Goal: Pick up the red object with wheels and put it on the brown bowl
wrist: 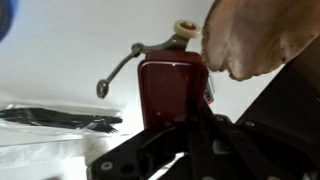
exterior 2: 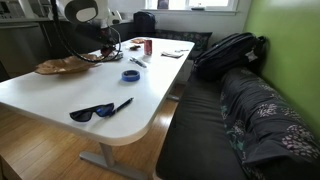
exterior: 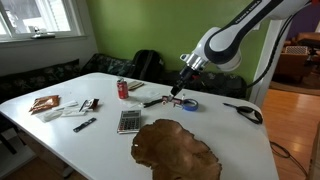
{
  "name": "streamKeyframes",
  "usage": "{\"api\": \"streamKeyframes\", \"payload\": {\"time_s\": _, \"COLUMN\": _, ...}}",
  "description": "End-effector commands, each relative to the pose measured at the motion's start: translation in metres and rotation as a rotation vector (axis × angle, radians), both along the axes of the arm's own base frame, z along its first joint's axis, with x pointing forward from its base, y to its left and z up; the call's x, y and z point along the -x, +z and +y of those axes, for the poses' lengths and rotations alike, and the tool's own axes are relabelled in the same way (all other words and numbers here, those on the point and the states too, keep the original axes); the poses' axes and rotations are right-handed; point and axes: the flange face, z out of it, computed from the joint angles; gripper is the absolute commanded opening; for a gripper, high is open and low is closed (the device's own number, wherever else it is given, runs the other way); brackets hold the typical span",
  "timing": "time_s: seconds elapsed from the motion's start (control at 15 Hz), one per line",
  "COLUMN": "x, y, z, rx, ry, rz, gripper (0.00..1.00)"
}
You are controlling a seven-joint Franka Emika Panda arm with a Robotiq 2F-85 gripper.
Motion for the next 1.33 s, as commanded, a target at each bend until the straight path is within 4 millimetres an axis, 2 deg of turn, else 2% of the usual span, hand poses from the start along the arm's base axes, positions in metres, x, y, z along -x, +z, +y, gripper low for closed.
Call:
{"api": "streamKeyframes", "payload": {"time_s": 0.0, "x": 0.01, "y": 0.005, "z": 0.027, "rx": -0.155, "ry": 0.11, "rz": 0.017, "gripper": 0.01}}
{"api": "streamKeyframes", "payload": {"time_s": 0.2, "x": 0.024, "y": 0.003, "z": 0.05, "rx": -0.206, "ry": 0.224, "rz": 0.111, "gripper": 0.01}}
{"api": "streamKeyframes", "payload": {"time_s": 0.4, "x": 0.037, "y": 0.001, "z": 0.067, "rx": -0.081, "ry": 0.33, "rz": 0.161, "gripper": 0.01}}
{"api": "streamKeyframes", "payload": {"time_s": 0.8, "x": 0.053, "y": 0.007, "z": 0.106, "rx": 0.039, "ry": 0.559, "rz": 0.021, "gripper": 0.01}}
{"api": "streamKeyframes", "payload": {"time_s": 1.07, "x": 0.058, "y": 0.002, "z": 0.114, "rx": 0.113, "ry": 0.634, "rz": -0.016, "gripper": 0.01}}
{"api": "streamKeyframes", "payload": {"time_s": 1.27, "x": 0.058, "y": -0.01, "z": 0.115, "rx": 0.115, "ry": 0.657, "rz": -0.047, "gripper": 0.01}}
